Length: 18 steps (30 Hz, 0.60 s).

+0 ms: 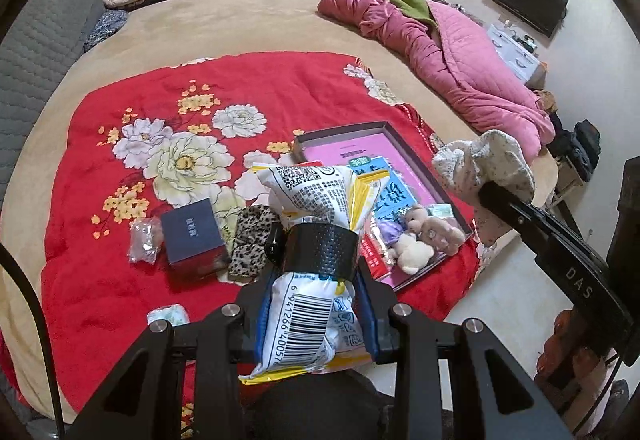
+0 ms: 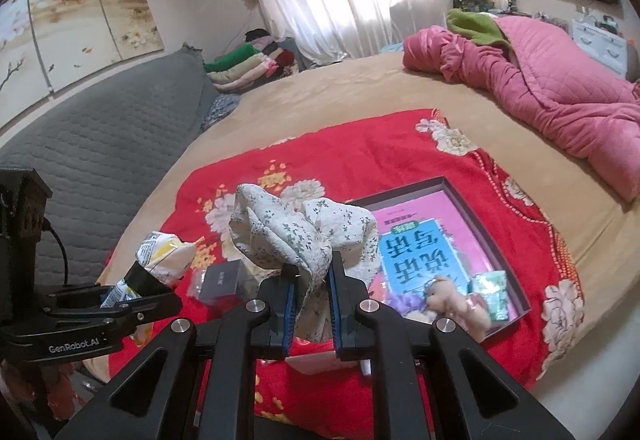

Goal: Organize soft objects
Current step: 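Lift and carry the snack bag with left tool while right tool carries the scrunchie over the box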

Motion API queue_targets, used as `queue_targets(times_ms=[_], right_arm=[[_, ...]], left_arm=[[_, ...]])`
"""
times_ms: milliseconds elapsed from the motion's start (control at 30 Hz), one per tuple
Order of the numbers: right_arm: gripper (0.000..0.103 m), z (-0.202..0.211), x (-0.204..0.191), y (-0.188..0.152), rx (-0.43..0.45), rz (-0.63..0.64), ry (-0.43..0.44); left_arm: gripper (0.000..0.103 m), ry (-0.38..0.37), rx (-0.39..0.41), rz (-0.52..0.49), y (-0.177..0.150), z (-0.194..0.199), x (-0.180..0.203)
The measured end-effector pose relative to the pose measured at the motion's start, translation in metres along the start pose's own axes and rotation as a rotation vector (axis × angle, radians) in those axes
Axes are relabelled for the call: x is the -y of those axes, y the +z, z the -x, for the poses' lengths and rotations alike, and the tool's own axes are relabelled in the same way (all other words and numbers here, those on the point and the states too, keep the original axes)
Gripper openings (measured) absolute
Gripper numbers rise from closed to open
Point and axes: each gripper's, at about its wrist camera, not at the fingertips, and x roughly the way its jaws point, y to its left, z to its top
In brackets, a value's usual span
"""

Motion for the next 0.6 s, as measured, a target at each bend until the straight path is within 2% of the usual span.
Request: queue_targets(times_ms=[300,600], right_arm=[[0.014,0.020,0.027,0.013,0.035,-0.024,-0.069],[0.014,0.037,0.058,0.021,0.063,-0.060,-0.134]], left_arm=[[0.036,-0.042,0.007,-0.052,0.017,-0.008,0.030],[0.036,-0.078,-0.018,-0.125,0.030,-0.028,0.069]])
